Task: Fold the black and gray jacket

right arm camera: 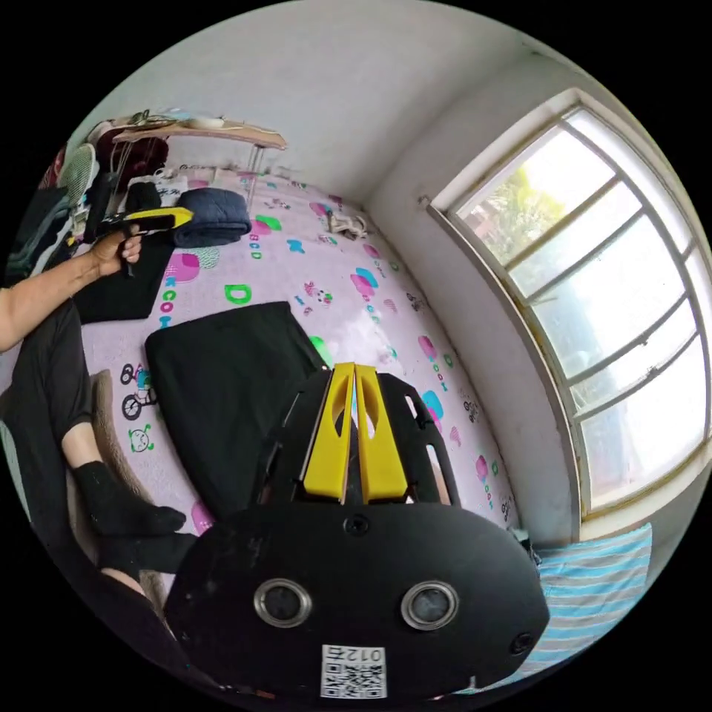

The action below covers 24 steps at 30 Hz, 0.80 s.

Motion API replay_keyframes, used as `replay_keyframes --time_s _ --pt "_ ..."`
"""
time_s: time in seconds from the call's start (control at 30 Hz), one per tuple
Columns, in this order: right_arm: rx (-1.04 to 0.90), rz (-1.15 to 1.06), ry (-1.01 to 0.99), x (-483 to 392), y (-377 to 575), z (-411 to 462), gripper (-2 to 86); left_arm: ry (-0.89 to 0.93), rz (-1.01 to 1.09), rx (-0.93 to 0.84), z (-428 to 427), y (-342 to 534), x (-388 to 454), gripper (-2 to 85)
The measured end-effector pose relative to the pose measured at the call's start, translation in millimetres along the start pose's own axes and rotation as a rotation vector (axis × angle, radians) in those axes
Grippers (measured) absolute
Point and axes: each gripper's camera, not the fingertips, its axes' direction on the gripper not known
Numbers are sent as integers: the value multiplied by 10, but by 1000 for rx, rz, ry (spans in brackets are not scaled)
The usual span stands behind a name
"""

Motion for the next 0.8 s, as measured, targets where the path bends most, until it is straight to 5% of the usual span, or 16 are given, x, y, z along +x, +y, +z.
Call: replay_keyframes --time_s 0.13,0.37,0.8 --pt "-26 -180 -314 -2429 328 301 -8 191 -124 -140 369 170 -238 18" --pt "-42 -262 -282 -6404 2194 690 67 331 -434 -333 871 549 -1095 23" --pt "-117 -266 -82 -9046 4071 1084 115 424 -614 -610 1566 363 -1770 155"
